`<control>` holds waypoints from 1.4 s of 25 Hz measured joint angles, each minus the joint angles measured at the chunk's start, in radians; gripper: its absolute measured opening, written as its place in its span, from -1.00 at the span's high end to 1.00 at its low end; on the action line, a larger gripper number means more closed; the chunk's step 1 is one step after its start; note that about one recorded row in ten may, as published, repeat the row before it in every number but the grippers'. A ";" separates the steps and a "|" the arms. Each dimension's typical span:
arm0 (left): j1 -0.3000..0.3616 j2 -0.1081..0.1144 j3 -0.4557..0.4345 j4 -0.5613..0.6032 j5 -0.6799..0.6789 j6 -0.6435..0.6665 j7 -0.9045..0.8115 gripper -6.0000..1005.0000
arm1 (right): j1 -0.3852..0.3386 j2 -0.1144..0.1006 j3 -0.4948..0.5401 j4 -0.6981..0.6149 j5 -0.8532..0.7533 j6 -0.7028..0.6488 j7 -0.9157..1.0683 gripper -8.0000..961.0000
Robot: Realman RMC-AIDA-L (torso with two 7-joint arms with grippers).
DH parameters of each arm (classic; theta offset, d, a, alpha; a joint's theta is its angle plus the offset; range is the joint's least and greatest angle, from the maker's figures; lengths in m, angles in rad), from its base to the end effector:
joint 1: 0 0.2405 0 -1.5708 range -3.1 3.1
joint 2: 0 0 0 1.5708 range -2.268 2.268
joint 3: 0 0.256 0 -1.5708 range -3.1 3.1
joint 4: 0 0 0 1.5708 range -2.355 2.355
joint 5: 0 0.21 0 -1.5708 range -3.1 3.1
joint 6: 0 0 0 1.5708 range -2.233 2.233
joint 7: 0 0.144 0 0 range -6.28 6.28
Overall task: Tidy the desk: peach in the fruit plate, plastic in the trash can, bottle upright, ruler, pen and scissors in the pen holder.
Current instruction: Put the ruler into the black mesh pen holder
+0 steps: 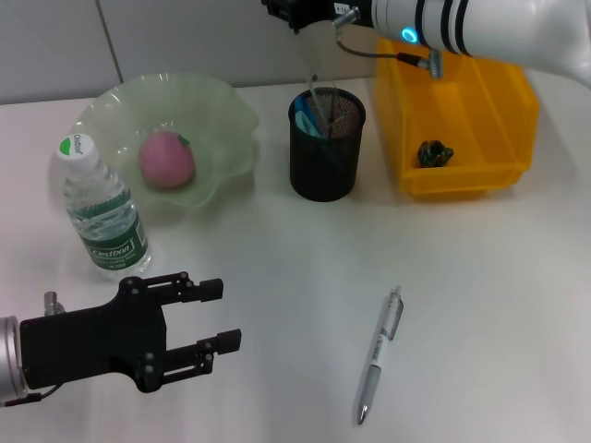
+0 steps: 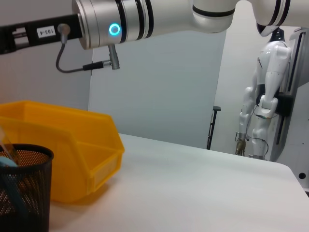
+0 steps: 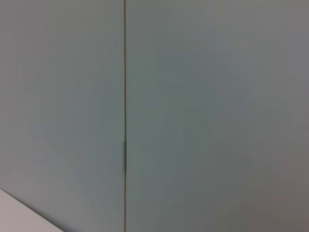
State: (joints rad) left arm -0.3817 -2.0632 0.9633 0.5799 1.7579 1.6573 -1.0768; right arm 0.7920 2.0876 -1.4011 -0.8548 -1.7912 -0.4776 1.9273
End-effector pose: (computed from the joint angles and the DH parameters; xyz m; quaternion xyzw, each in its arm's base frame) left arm -0.2709 0.2715 -0.0243 -0.9484 -0.1118 -0.2863 0.0781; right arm 0.1108 0.4722 -0.0203 -0.8767 0.2050 0.2006 0.3862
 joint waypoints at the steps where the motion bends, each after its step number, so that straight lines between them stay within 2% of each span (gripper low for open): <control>1: 0.000 0.000 0.000 0.000 0.000 -0.001 0.000 -0.24 | 0.001 0.000 -0.002 0.005 0.000 0.004 0.000 0.19; 35: 0.000 -0.002 0.000 -0.005 -0.002 -0.004 0.000 -0.24 | 0.004 0.000 -0.015 0.061 0.022 0.019 0.003 0.03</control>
State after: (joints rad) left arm -0.3819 -2.0648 0.9633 0.5749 1.7563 1.6535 -1.0769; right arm 0.7959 2.0877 -1.4159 -0.7937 -1.7696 -0.4586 1.9307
